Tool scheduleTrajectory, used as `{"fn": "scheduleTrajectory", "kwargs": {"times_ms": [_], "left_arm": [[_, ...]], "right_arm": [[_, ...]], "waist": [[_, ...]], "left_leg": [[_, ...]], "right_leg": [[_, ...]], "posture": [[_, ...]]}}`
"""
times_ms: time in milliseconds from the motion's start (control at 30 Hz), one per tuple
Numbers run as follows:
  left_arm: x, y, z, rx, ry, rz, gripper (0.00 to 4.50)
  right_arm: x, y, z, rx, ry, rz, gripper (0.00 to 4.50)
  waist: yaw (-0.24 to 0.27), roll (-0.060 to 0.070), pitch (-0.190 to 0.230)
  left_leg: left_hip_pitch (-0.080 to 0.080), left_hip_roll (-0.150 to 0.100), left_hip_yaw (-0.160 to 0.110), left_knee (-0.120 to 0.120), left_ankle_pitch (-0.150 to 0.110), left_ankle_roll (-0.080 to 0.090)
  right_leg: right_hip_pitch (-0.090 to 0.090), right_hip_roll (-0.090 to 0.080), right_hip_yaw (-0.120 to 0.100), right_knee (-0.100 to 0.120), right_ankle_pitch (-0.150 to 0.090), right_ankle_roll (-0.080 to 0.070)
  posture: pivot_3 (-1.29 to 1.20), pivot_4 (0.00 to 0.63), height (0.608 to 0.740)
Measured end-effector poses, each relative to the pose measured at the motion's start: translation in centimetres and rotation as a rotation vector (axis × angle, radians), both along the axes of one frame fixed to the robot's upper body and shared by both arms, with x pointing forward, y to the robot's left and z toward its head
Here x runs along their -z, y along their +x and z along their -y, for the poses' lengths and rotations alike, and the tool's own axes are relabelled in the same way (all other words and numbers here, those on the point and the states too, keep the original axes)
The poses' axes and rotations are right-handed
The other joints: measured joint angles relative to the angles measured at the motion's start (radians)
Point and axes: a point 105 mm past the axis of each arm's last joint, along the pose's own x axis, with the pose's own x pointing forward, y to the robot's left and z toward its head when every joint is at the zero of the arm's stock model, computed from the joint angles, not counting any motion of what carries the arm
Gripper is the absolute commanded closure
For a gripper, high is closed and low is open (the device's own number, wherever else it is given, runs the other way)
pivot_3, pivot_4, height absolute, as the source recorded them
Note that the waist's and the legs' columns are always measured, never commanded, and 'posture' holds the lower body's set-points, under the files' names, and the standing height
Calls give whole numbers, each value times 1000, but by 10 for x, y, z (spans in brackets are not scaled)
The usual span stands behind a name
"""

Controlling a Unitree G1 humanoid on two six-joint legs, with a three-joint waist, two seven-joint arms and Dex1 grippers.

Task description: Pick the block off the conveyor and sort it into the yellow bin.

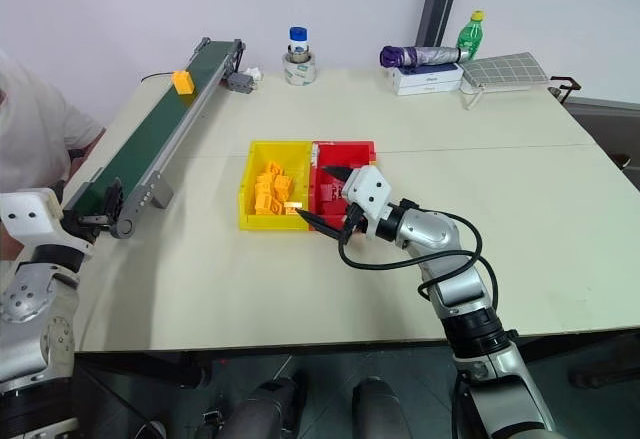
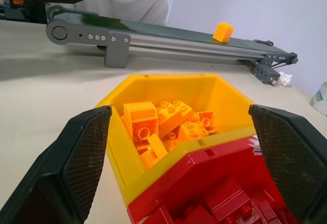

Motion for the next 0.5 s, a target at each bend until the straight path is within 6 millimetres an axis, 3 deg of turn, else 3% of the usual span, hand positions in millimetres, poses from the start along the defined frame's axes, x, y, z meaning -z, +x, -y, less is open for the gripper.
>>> {"fn": "scheduleTrajectory", "kwargs": {"times_ms": [500], "left_arm": [[-2, 11, 0, -4, -14, -23, 59]], "right_arm": [[-1, 0, 0, 4, 4, 6, 0]], "waist": [[0, 0, 0]], "left_leg": [[0, 0, 0, 0, 0, 0]], "right_leg": [[0, 0, 0, 0, 0, 0]], "posture": [[0, 150, 740]]}}
